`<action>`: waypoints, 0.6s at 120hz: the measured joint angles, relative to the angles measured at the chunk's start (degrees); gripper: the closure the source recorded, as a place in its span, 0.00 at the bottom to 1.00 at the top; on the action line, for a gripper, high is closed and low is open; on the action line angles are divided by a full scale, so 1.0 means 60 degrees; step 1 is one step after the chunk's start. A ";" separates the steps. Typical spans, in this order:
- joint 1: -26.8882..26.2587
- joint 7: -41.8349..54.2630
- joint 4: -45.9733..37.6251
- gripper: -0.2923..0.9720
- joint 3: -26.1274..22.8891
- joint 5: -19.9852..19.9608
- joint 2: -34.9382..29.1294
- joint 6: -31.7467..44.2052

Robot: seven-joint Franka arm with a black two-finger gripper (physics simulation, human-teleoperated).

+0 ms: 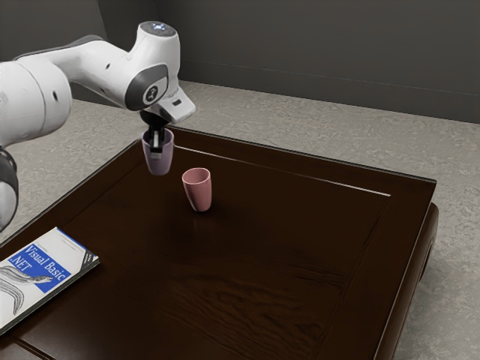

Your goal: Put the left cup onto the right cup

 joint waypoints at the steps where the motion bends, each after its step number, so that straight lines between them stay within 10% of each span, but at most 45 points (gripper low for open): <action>1: -0.0003 0.0001 0.0041 0.85 -0.0003 -0.0002 0.0033 0.0004; 72: 0.0063 0.0654 0.0884 0.85 -0.0345 -0.0696 0.1548 0.1721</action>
